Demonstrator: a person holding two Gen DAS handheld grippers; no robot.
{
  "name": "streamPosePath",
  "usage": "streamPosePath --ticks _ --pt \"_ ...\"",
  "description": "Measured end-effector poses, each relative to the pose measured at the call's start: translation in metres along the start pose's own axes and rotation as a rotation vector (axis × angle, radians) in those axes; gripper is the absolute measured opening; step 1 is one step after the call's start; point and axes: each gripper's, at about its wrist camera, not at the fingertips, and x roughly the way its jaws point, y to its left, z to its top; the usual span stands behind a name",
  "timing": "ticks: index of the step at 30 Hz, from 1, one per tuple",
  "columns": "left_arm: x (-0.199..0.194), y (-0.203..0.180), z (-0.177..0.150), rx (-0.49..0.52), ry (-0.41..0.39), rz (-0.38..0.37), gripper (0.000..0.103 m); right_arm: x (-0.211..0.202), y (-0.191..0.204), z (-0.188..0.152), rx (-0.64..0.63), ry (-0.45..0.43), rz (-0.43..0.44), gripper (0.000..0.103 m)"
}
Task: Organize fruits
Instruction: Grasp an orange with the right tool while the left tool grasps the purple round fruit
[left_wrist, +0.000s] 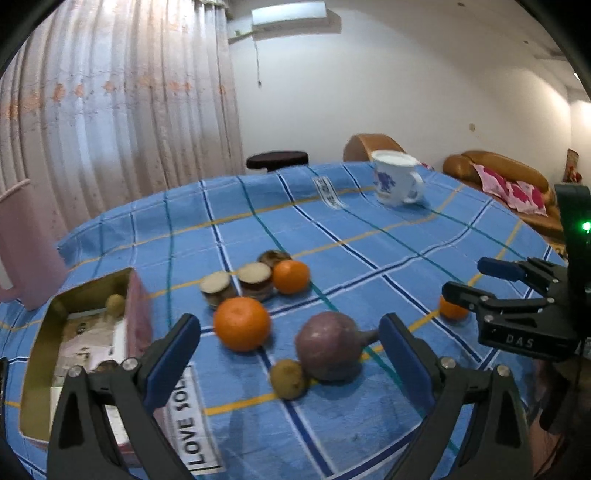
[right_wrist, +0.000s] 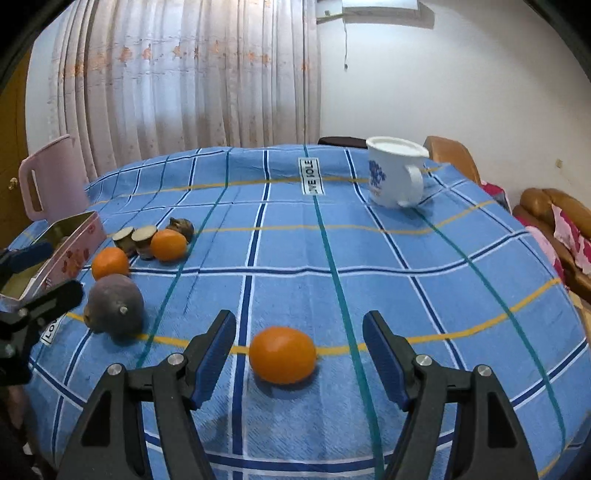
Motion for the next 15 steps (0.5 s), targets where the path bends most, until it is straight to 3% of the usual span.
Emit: streamPosePath --ticks 2,4,6,8,13,15 --pt "0.008 -0.002 -0.001 -0.002 0.038 -0.036 0.086 0.001 0.0 -0.001 -0.001 0.004 0.009 0.072" --pt "0.011 -0.003 -0.001 -0.01 0.059 -0.058 0.084 0.002 0.002 -0.001 -0.009 0.009 0.013 0.072" --pt "0.013 -0.006 -0.002 -0.003 0.069 -0.077 0.076 0.007 0.003 -0.001 -0.014 0.033 0.023 0.067" --pt "0.016 -0.01 -0.003 0.001 0.082 -0.098 0.075 0.011 0.005 -0.001 -0.024 0.054 0.03 0.053" --pt "0.027 -0.011 -0.005 -0.009 0.137 -0.112 0.07 0.023 0.006 -0.002 -0.031 0.133 0.068 0.048" --pt "0.03 -0.01 -0.006 -0.018 0.158 -0.126 0.051 0.026 0.004 -0.002 -0.022 0.153 0.086 0.047"
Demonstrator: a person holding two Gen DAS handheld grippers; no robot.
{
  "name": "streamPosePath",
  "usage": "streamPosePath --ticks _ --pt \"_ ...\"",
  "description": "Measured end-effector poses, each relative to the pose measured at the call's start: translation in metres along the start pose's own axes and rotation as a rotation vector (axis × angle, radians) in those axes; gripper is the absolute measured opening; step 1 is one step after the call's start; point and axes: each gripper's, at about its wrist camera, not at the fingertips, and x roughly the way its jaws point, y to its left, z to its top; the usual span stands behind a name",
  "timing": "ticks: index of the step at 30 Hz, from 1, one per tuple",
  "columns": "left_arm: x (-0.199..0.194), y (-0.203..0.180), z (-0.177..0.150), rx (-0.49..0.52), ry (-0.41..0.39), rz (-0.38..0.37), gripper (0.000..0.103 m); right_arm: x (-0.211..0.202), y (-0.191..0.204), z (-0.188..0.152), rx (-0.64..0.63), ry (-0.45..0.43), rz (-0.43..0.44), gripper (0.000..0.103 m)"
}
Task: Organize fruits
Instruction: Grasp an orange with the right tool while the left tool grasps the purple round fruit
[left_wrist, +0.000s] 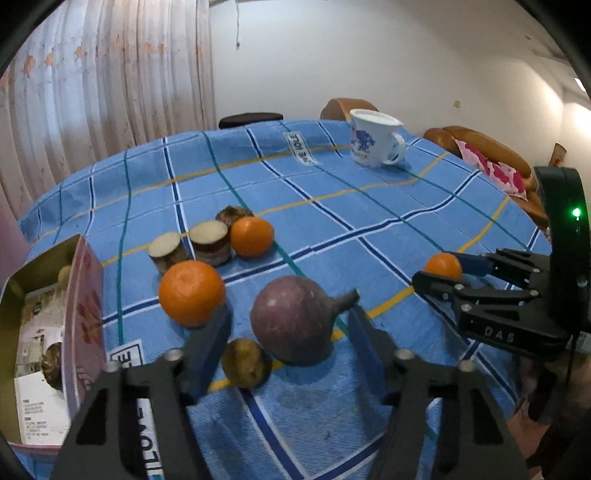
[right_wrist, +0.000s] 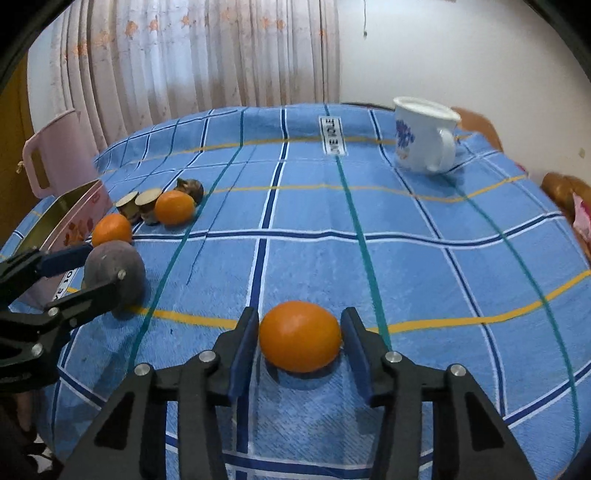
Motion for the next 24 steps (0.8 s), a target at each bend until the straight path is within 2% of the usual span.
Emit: streamPosePath --ticks 1,10,16,18,24 --pt "0.001 0.001 0.0 -0.007 0.007 -0.004 0.051 0.0 0.001 0.0 -0.003 -0.001 0.002 0.045" --pt "-0.002 0.005 -0.002 -0.017 -0.007 -0.005 0.049 -0.014 0.004 -0.004 -0.018 -0.081 0.027 0.044" --pt "-0.012 0.003 -0.003 -0.008 -0.062 -0.007 0.047 -0.023 0.008 -0.006 -0.04 -0.145 0.037 0.044" --pt "-0.015 0.002 -0.004 0.003 -0.082 -0.011 0.043 -0.026 0.008 -0.007 -0.044 -0.165 0.039 0.044" --pt "-0.016 -0.004 -0.004 0.025 -0.089 0.0 0.041 -0.026 0.008 -0.007 -0.048 -0.171 0.035 0.044"
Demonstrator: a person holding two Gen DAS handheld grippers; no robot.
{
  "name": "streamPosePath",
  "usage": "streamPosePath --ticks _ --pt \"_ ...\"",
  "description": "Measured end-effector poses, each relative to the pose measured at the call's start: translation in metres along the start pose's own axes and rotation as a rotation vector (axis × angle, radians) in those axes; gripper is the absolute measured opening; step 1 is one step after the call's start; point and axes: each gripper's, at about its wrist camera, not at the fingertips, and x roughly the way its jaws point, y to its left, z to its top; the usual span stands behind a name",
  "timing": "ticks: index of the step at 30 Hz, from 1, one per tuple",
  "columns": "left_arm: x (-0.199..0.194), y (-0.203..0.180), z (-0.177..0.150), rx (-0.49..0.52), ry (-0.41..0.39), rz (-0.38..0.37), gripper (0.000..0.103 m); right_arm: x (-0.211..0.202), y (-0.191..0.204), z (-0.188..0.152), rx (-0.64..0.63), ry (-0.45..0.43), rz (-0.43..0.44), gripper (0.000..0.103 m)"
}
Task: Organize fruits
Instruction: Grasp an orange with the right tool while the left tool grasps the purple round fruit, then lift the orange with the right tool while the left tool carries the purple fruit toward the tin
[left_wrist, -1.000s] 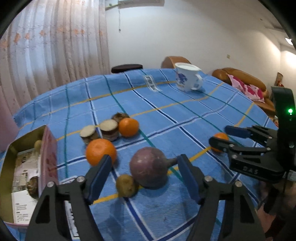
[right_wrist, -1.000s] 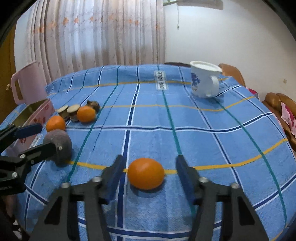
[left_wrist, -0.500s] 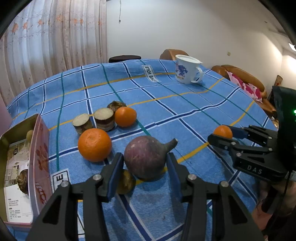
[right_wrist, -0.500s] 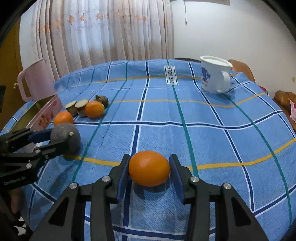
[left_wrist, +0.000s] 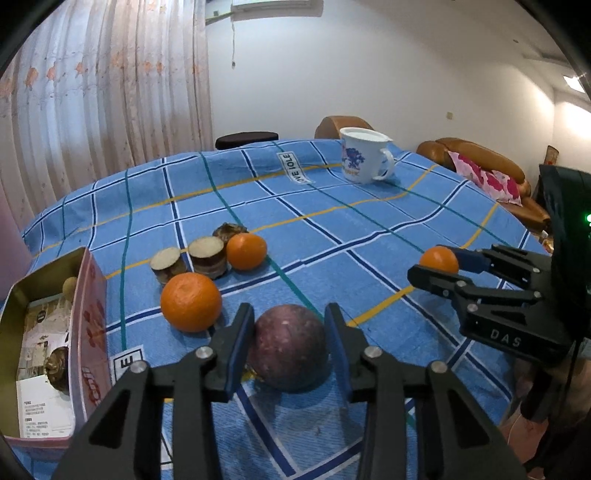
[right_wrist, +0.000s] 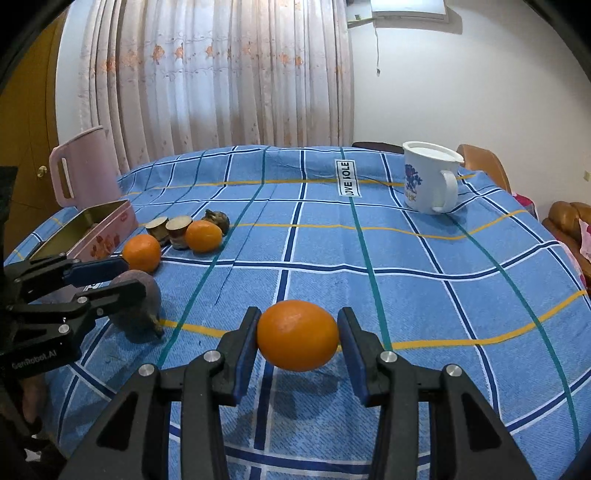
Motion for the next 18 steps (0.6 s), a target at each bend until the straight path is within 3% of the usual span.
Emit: streamPosePath --ticks 5,6,7,11,18 --pt "0.0 0.002 -0.001 -0.021 0.007 -0.011 0.045 0.0 0.0 0.0 0.001 0.0 0.0 0.044" --pt "0.002 0.001 -0.001 -0.014 0.016 -0.003 0.055 0.0 0.0 0.0 0.001 0.0 0.0 0.044" --pt "0.004 0.0 -0.002 -0.004 0.028 0.013 0.058 0.0 0.0 0.0 0.001 -0.001 0.0 0.045" --pt "0.01 -0.008 -0.004 0.044 0.058 0.041 0.055 0.0 -0.001 0.0 0.006 -0.004 0.006 0.045" --pt "0.009 -0.004 -0.003 0.024 0.049 0.033 0.049 -0.002 -0.002 -0.002 0.014 -0.016 0.013 0.045"
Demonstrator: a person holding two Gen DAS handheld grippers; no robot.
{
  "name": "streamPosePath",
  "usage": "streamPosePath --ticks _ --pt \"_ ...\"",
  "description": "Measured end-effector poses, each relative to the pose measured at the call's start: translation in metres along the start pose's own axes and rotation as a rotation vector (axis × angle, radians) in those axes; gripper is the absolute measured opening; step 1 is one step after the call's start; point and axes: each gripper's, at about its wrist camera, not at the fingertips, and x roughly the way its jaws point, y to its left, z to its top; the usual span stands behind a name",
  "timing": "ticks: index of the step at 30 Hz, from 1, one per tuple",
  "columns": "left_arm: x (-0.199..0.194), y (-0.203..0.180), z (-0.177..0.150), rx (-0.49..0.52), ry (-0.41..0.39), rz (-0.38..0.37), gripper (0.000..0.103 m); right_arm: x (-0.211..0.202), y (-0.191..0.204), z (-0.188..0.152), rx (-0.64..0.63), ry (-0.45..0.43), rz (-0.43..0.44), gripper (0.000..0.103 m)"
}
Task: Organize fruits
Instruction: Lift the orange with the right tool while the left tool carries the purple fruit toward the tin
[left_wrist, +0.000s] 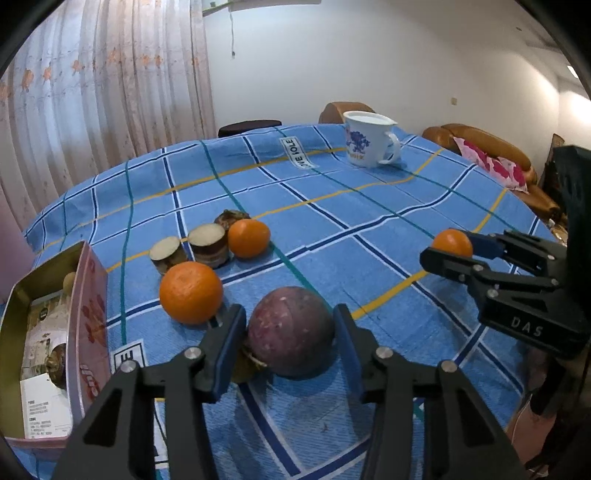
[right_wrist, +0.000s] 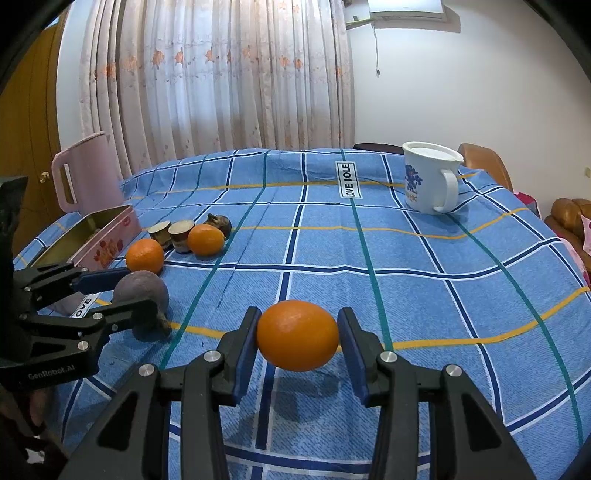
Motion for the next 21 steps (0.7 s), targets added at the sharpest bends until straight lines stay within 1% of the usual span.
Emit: streamPosePath --ticks 3,6,14,21 --pt "-0.003 0.002 0.0 -0.01 -0.016 -0.011 0.049 -0.002 -0.001 -0.001 0.004 -0.013 0.004 0.045" --pt "-0.009 0.004 0.0 -0.023 -0.05 -0.017 0.049 -0.004 -0.001 -0.001 0.005 -0.029 0.008 0.044" --pt "-0.022 0.008 0.0 -0.051 -0.119 -0.011 0.049 -0.011 0.001 -0.002 -0.006 -0.072 0.01 0.044" --pt "-0.029 0.011 -0.002 -0.07 -0.163 -0.003 0.049 -0.016 0.001 -0.003 -0.011 -0.11 0.017 0.044"
